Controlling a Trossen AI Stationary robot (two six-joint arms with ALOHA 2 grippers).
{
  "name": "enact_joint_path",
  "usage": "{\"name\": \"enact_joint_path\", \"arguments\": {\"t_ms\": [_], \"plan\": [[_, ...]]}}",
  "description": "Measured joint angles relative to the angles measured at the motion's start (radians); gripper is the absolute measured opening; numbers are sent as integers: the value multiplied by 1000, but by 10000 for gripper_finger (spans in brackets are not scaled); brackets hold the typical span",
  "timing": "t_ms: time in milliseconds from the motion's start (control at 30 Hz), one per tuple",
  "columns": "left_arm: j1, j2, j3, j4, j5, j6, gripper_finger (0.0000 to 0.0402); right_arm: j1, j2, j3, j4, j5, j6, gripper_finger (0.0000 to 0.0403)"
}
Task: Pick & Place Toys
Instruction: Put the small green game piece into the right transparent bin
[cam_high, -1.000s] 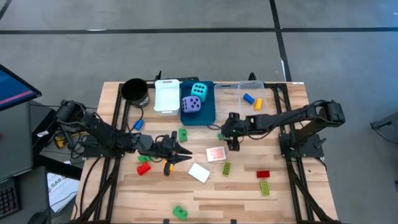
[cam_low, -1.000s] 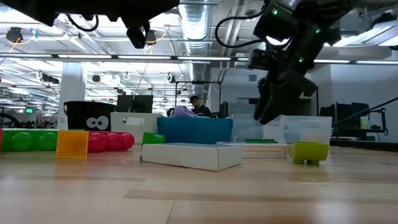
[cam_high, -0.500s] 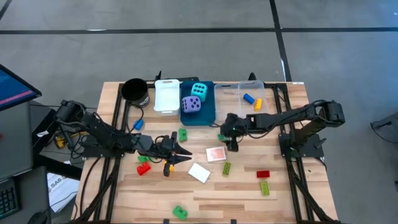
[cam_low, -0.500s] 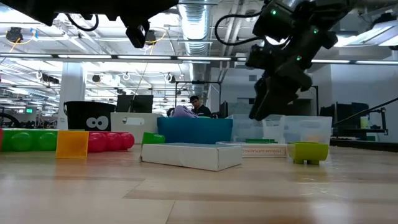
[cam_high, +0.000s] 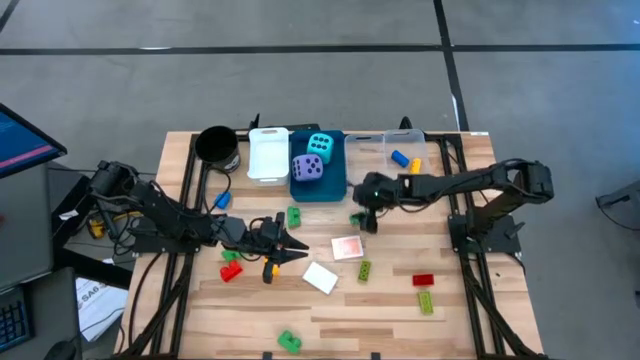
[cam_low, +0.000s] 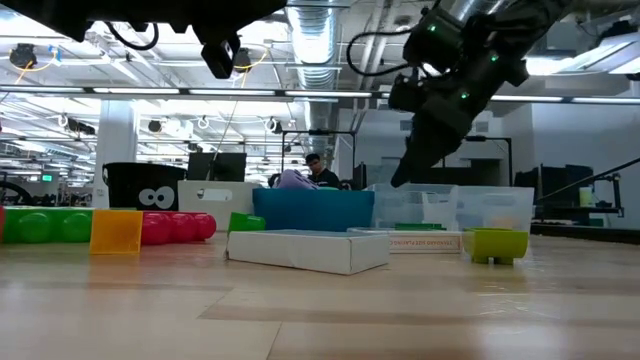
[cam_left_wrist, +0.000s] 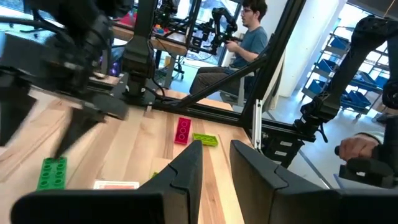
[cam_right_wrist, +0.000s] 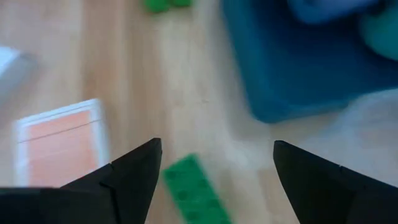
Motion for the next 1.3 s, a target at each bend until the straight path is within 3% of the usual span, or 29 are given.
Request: {"name": "enact_joint_path", "arguments": {"t_ms": [300,800,967,1100,1300], "plan": [[-3,-7,-1,2,19,0,76,23,1,-83,86,4,51,302],[-2,-12,-1,0,22,1,76,43,0,-91,84,15,41,302],[-2,-12,-1,0,23,1,76,32,0,-91,88,87,7,302],[-4,-12,-1,0,24,1,76,23,0,-91,92,49,29,302],[-5,-12,-1,0,24,1,76,3,102,-90,137,62,22,302]]}}
